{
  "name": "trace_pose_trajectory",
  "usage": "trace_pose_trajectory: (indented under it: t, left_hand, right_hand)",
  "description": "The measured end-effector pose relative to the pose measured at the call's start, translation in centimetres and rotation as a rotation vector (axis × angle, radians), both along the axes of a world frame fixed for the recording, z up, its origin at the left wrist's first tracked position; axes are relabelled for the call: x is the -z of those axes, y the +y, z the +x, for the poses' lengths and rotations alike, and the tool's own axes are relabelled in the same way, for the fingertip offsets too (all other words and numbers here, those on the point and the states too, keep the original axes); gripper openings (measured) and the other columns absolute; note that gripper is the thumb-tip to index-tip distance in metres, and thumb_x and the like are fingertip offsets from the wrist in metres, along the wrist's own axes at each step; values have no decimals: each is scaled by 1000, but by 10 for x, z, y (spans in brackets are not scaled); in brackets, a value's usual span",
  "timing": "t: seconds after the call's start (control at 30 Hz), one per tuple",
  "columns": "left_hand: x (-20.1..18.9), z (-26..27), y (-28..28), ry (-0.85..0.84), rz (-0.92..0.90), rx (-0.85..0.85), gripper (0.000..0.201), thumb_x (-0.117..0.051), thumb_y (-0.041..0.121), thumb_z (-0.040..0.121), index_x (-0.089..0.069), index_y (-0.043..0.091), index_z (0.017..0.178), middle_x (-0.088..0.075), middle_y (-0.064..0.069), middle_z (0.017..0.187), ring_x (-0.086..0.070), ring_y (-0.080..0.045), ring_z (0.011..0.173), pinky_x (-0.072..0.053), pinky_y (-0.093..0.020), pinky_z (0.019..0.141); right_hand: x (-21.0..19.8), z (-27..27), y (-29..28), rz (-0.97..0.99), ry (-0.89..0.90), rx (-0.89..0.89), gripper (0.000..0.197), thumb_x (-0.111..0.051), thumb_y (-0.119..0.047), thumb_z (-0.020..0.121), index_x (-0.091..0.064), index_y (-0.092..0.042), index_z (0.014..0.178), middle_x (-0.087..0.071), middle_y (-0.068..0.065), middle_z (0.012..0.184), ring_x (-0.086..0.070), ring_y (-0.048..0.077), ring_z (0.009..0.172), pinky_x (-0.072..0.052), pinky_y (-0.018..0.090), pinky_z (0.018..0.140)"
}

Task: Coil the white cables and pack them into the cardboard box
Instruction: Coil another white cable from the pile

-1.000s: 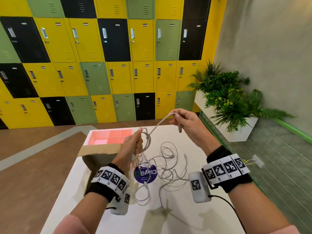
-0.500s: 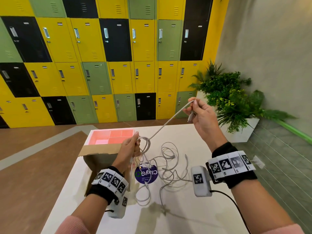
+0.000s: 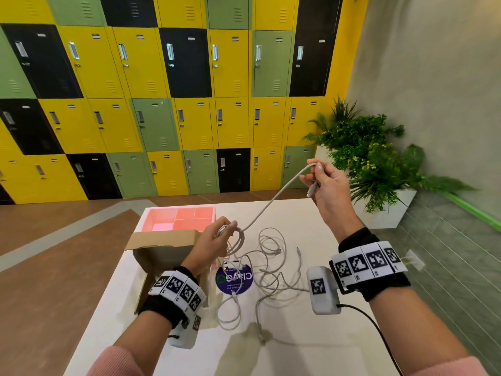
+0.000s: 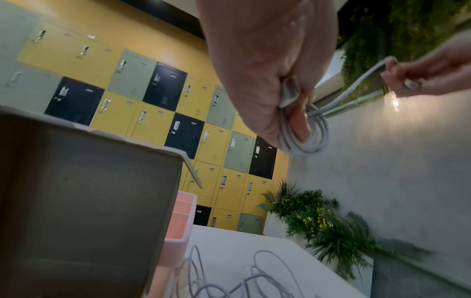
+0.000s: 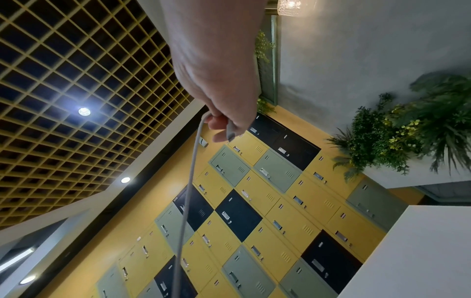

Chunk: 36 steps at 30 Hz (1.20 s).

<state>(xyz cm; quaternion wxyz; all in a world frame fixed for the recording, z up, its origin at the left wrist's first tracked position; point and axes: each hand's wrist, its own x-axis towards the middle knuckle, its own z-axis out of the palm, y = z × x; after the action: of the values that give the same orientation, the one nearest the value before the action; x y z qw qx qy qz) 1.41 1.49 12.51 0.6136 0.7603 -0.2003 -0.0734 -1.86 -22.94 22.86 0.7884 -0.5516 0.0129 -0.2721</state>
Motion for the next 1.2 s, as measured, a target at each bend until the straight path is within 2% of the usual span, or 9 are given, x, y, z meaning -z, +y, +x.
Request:
trace_pose_trajectory:
  t: [0.07,0.3,0.37,0.53,0.77,0.9,1.0,1.13,1.2]
  left_hand:
    - [-1,0,1,53,-84,44,26,-45,32,97,-52,8,89,-39,2,63,-31,-6,47,-30,-19,43]
    - [-10,-2,-5,271,-342,119,31,-46,42,90,-55,13,86,-24,6,55,-21,-7,44,-23,-19,41]
    - [-14,-4,-8,317,-385,135,31,-46,42,90,-53,13,84,-23,6,55,-22,-7,43,-25,-19,40]
    - [-20,-8,-11,397,-467,160,30,-47,43,88,-55,15,79,-22,6,54,-21,-6,42,-25,-19,41]
    - [-22,-11,-18,448,-478,189,34,-42,38,96,-54,19,71,-22,7,51,-19,-5,40,-24,-18,40]
    - [-20,-12,-22,448,-439,191,32,-38,35,100,-44,16,75,-22,7,49,-18,-5,39,-22,-17,39]
    - [-19,-12,-21,446,-435,194,33,-38,35,100,-48,16,75,-22,7,49,-17,-5,39,-18,-20,41]
    - [-17,-9,-18,449,-451,148,34,-41,36,99,-54,17,73,-22,6,48,-19,-5,38,-20,-18,40]
    - [-14,-6,-16,448,-469,119,30,-44,38,96,-51,16,76,-23,7,47,-19,-5,38,-21,-18,39]
  right_hand:
    - [6,3,-4,-11,4,54,25,-40,-6,100,-63,-10,91,-54,2,75,-57,1,57,-54,25,77]
    - [36,13,-4,-186,327,243,21,-45,-10,99,-66,-13,99,-59,-1,83,-48,7,73,-39,19,68]
    - [44,15,1,-241,378,246,18,-47,-12,99,-64,-16,96,-62,1,89,-53,11,81,-41,25,77]
    - [64,10,16,-461,510,227,12,-50,-20,98,-61,-15,97,-65,3,79,-53,12,80,-36,28,75]
    - [69,6,52,-480,551,14,13,-48,-15,99,-52,-4,101,-72,8,87,-62,12,63,-48,23,58]
    - [59,6,66,-236,476,-138,15,-54,-8,95,-54,-5,80,-68,21,89,-66,11,54,-54,19,53]
    - [61,3,72,-190,471,-237,17,-55,-3,93,-53,-6,77,-63,17,76,-64,9,48,-55,18,52]
    - [63,-1,75,-268,543,-450,17,-46,-3,97,-49,-11,82,-62,12,76,-65,12,61,-54,23,60]
    - [62,-2,72,-361,613,-525,20,-39,-5,100,-51,-15,86,-62,6,81,-61,12,71,-45,25,67]
